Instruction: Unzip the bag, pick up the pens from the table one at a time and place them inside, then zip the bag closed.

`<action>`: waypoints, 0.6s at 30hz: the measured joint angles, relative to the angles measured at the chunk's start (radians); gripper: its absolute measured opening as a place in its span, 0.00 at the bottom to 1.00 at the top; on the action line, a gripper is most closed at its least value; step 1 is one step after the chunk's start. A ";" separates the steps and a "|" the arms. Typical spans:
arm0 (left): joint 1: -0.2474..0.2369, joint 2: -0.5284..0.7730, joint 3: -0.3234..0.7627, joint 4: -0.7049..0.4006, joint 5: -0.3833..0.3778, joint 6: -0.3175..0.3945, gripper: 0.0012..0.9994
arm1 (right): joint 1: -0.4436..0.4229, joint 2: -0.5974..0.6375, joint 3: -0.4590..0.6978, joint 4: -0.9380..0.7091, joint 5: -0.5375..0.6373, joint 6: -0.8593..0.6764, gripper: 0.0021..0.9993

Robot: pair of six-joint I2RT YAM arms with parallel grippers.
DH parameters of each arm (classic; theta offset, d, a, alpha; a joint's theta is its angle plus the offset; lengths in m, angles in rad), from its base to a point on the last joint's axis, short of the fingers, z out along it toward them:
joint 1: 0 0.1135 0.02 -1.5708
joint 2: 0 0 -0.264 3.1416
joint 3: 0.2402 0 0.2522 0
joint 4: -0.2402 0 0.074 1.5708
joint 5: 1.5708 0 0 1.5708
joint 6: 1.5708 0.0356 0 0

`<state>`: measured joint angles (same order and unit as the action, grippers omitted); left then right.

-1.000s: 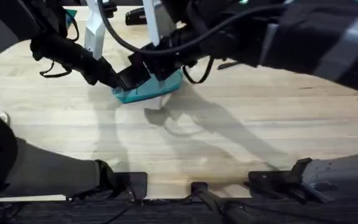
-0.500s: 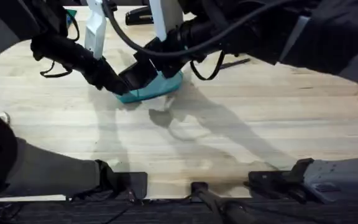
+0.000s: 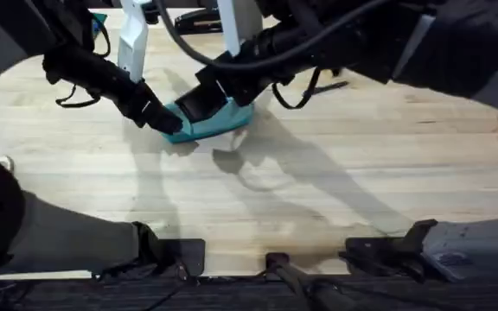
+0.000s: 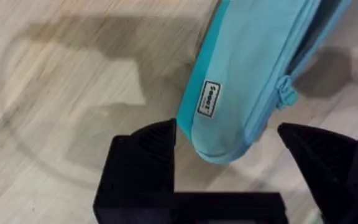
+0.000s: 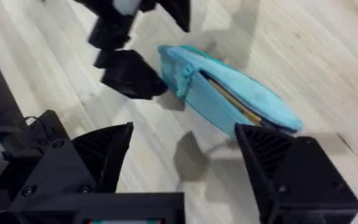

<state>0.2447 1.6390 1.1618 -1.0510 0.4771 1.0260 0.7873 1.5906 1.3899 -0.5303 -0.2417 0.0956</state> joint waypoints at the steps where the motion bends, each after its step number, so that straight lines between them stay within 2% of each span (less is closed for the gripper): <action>1: 0.000 0.000 0.003 -0.017 -0.005 0.003 0.99 | -0.005 0.000 0.000 -0.008 0.000 0.000 1.00; 9: 0.000 0.000 0.095 -0.223 -0.021 0.114 0.99 | -0.033 0.000 0.037 -0.089 -0.008 -0.075 1.00; 13: 0.000 0.000 0.169 -0.328 -0.021 0.178 1.00 | -0.034 0.000 0.072 -0.097 -0.010 -0.127 1.00; 14: 0.000 0.000 0.229 -0.403 -0.013 0.229 1.00 | -0.041 0.000 0.095 -0.102 -0.011 -0.157 1.00; 18: 0.000 0.000 0.308 -0.487 -0.003 0.284 1.00 | -0.066 0.000 0.133 -0.130 -0.011 -0.192 1.00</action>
<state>0.2447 1.6390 1.4697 -1.5378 0.4746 1.3097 0.7213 1.5903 1.5232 -0.6602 -0.2523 -0.0961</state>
